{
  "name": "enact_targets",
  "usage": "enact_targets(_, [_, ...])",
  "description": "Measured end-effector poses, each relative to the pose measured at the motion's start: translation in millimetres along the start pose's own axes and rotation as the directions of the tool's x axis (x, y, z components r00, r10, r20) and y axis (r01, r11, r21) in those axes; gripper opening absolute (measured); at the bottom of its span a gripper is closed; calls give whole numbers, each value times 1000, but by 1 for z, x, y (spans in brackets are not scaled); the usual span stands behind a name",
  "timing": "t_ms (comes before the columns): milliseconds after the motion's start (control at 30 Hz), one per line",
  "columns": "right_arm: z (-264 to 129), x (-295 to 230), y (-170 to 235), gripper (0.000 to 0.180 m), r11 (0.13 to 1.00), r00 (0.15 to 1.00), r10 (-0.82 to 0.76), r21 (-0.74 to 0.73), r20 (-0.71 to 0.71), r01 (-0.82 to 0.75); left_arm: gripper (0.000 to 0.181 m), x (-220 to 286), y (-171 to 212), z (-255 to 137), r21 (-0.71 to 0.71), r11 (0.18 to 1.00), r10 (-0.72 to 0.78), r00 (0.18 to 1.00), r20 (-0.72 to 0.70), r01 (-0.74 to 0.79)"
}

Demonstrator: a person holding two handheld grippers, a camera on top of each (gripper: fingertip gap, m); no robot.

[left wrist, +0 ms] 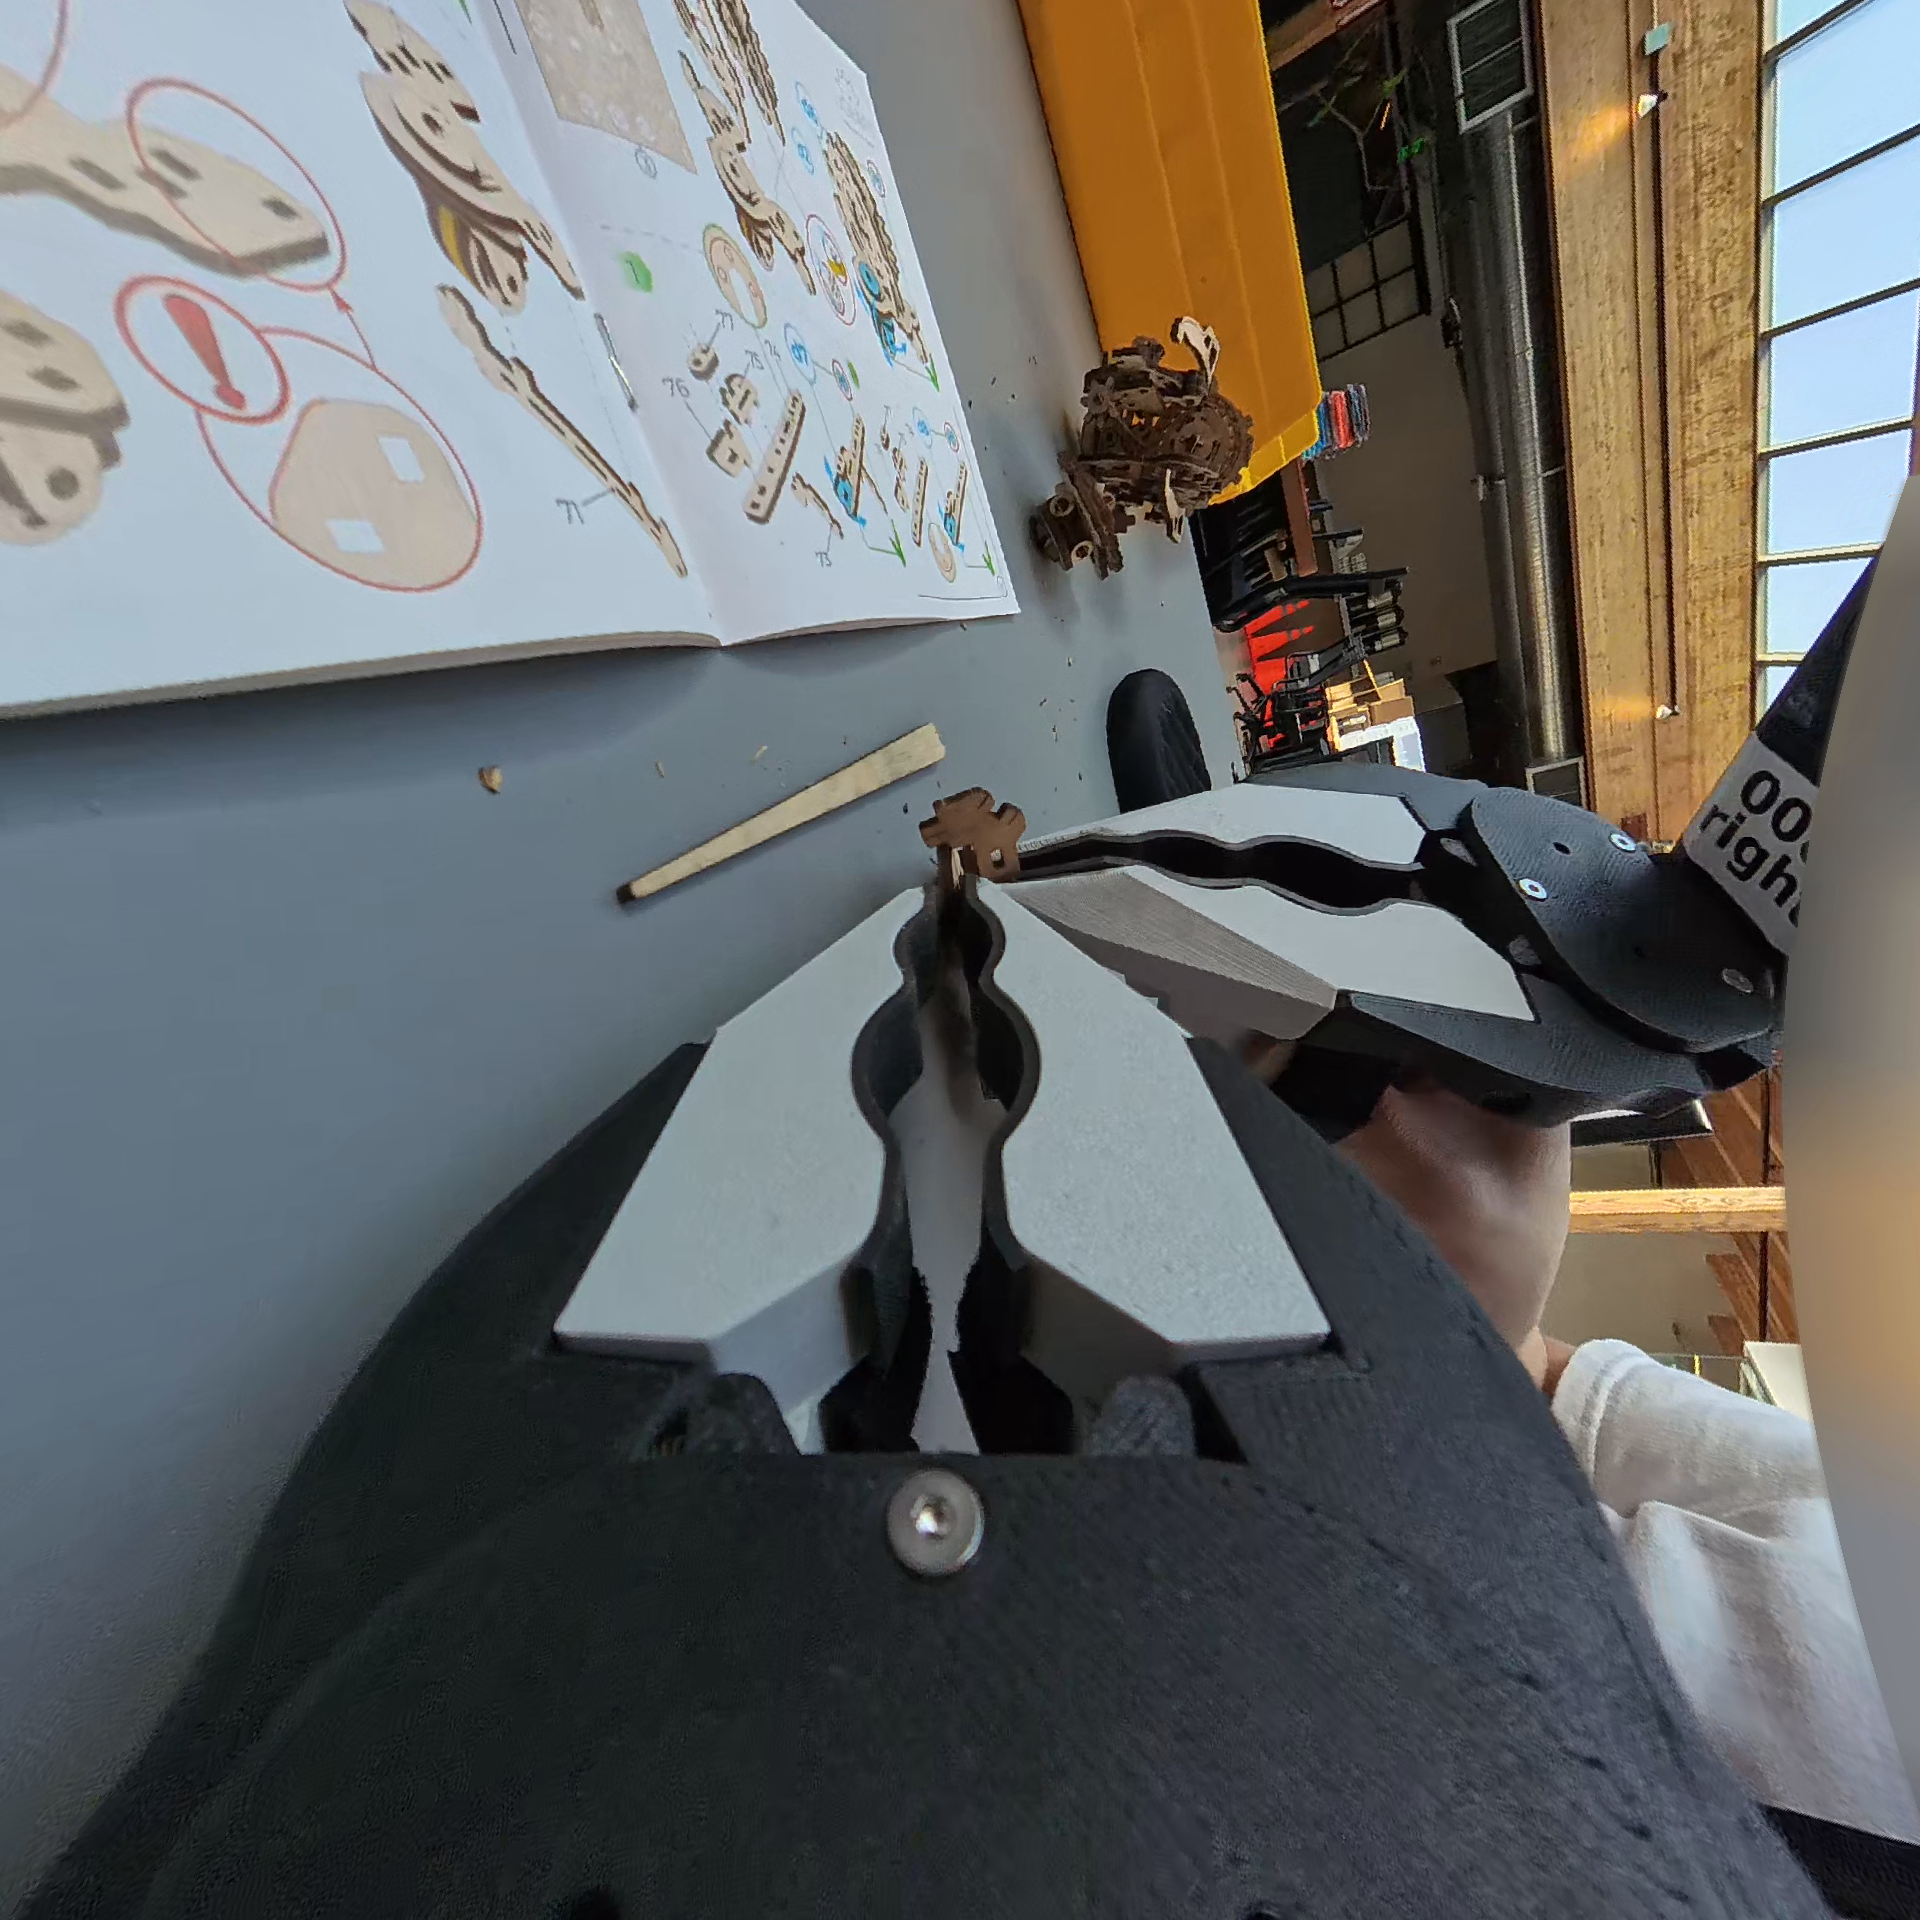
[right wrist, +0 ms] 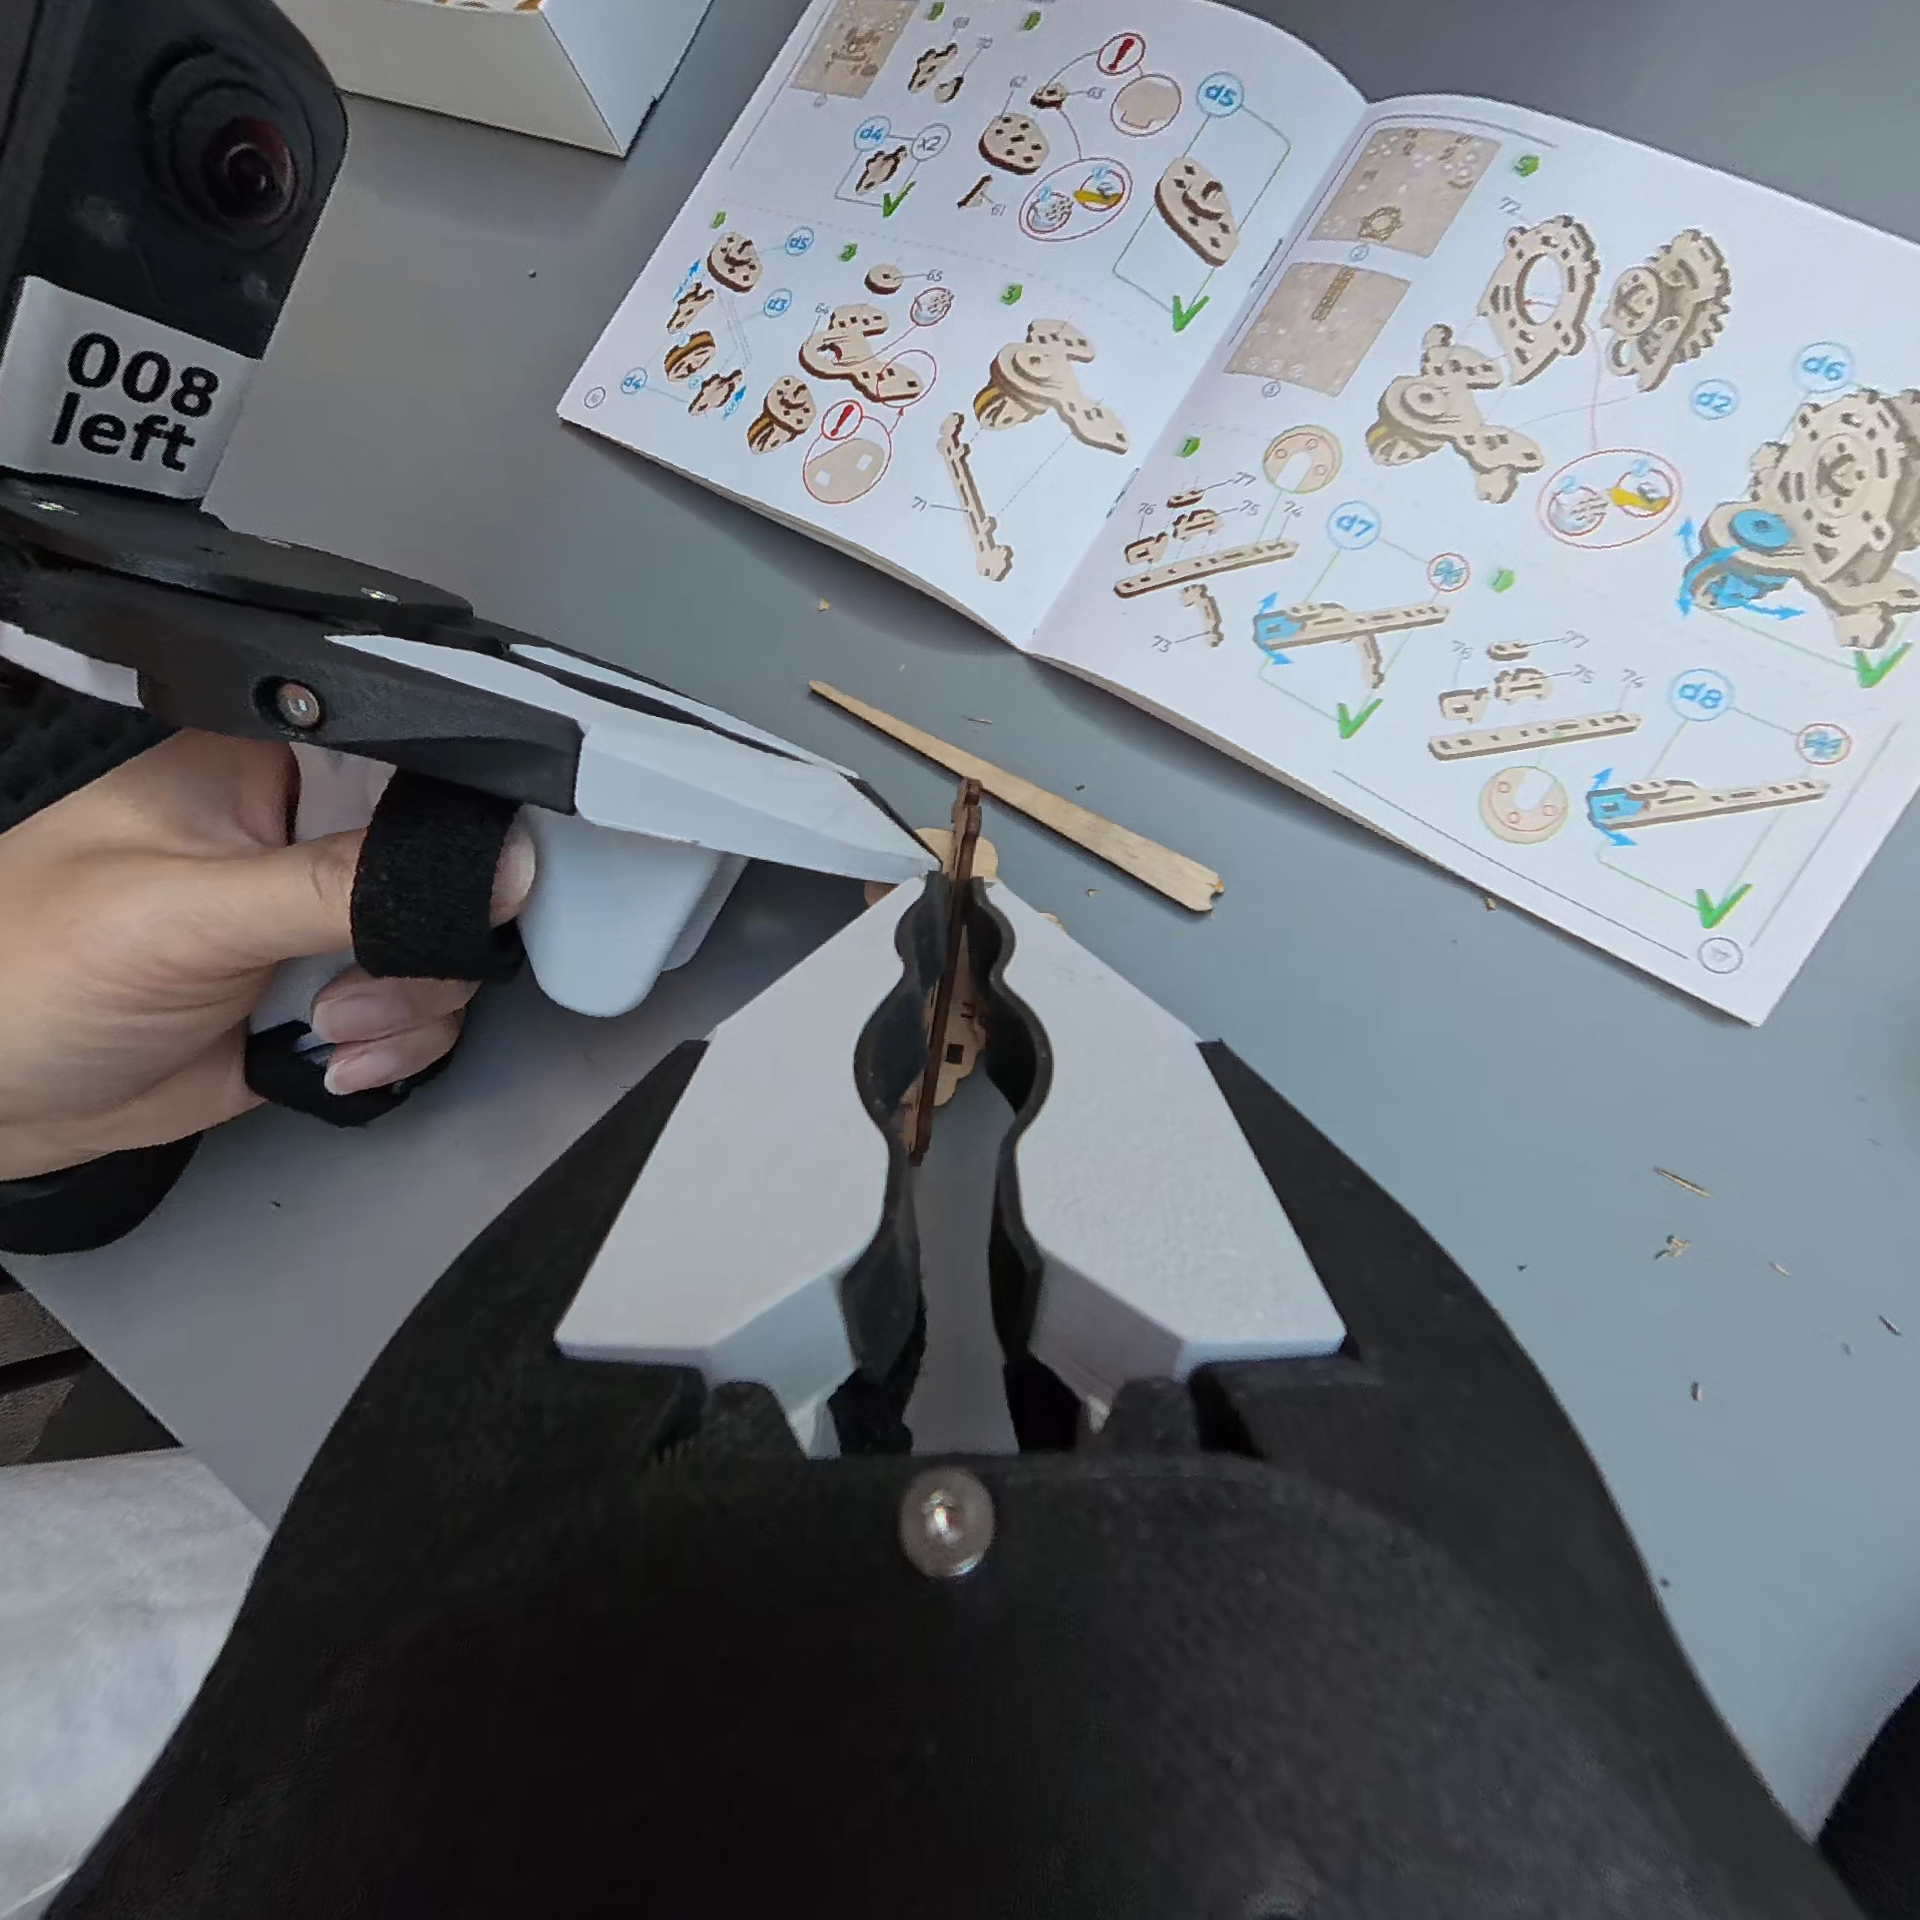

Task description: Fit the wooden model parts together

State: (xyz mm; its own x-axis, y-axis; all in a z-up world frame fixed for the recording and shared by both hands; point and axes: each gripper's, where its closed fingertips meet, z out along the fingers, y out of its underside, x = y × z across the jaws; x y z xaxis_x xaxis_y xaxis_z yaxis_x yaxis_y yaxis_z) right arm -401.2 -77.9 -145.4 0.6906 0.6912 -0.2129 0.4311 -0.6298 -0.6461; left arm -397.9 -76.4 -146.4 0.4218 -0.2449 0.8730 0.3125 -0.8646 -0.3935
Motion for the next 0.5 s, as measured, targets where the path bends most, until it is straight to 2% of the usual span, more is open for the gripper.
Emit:
enact_targets(300, [-1, -2, -1, 2, 996, 993, 68, -70, 92, -61, 0, 4, -2, -1, 7, 1000, -3, 999, -40, 3])
enact_targets(500, [-5, 2, -2, 13, 991, 985, 113, -86, 132, -102, 0, 6, -1, 0, 3, 1000, -6, 998, -59, 6])
